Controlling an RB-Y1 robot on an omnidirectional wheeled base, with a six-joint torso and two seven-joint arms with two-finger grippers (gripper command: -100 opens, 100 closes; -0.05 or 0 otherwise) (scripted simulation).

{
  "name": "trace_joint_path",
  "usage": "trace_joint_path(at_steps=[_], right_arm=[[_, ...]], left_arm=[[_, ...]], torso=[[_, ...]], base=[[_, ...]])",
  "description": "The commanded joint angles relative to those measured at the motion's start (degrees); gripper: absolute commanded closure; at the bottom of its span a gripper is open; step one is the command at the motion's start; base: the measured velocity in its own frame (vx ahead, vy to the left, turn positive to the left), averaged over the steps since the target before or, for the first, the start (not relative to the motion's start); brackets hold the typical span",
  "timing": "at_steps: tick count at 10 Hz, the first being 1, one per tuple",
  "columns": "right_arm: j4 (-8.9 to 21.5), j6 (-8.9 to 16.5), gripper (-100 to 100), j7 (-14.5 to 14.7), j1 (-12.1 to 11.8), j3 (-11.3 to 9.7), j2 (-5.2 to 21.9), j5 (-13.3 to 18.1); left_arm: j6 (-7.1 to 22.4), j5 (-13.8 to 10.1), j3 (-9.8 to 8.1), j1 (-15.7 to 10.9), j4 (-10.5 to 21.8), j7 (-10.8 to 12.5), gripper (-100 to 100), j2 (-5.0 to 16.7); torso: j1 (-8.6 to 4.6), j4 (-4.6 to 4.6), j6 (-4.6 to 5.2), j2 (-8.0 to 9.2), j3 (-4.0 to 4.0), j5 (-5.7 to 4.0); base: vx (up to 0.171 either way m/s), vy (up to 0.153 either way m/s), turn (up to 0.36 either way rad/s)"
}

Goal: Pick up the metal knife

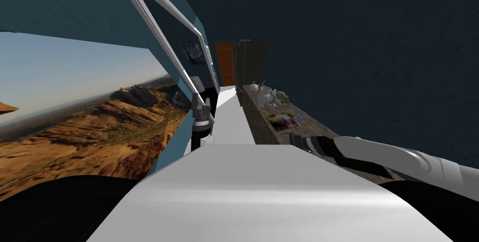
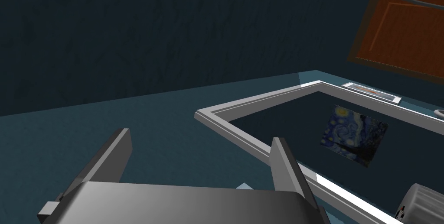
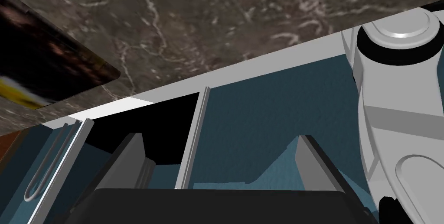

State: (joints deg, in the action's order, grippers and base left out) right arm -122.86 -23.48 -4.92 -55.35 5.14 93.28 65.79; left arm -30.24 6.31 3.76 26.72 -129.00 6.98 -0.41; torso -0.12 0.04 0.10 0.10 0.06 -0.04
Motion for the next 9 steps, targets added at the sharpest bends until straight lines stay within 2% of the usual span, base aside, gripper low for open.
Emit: trace_joint_path(at_steps=[1, 2, 5, 8, 9], right_arm=[[1.56, -0.01, -100, -0.11, -0.42, -1.09, 2.86, 2.73], [2.67, -0.02, -100, -0.18, -1.33, -1.49, 5.11, 4.61], [3.74, -0.03, -100, -0.26, -2.19, -1.89, 8.46, 7.11], [6.53, -0.14, -100, -0.50, -4.41, -3.02, 14.55, 12.67], [6.53, -0.14, -100, -0.50, -5.04, -1.62, 14.86, 12.67]], left_arm=[[0.00, 0.00, 0.00, 0.00, 0.00, 0.00, 0, 0.00], [0.00, 0.00, 0.00, -0.01, 0.00, 0.00, 0, 0.00], [0.00, 0.00, 0.00, 0.00, 0.00, 0.00, 0, 0.00], [0.00, 0.00, 0.00, 0.00, 0.00, 0.00, 0, 0.00], [0.00, 0.00, 0.00, 0.00, 0.00, 0.00, 0, 0.00]], torso=[[0.00, 0.00, 0.00, 0.00, 0.00, 0.00], [-0.01, -0.01, -0.03, 0.00, -0.01, 0.00], [-0.04, 0.01, -0.01, 0.06, 0.03, -0.02], [-0.05, 0.00, -0.01, 0.03, 0.02, -0.01], [-0.07, 0.03, 0.01, 0.12, 0.07, -0.02]], base=[[-0.043, -0.039, 0.172], [-0.071, -0.074, 0.219], [-0.049, -0.042, 0.093], [-0.061, -0.045, 0.166], [-0.060, -0.041, 0.046]])
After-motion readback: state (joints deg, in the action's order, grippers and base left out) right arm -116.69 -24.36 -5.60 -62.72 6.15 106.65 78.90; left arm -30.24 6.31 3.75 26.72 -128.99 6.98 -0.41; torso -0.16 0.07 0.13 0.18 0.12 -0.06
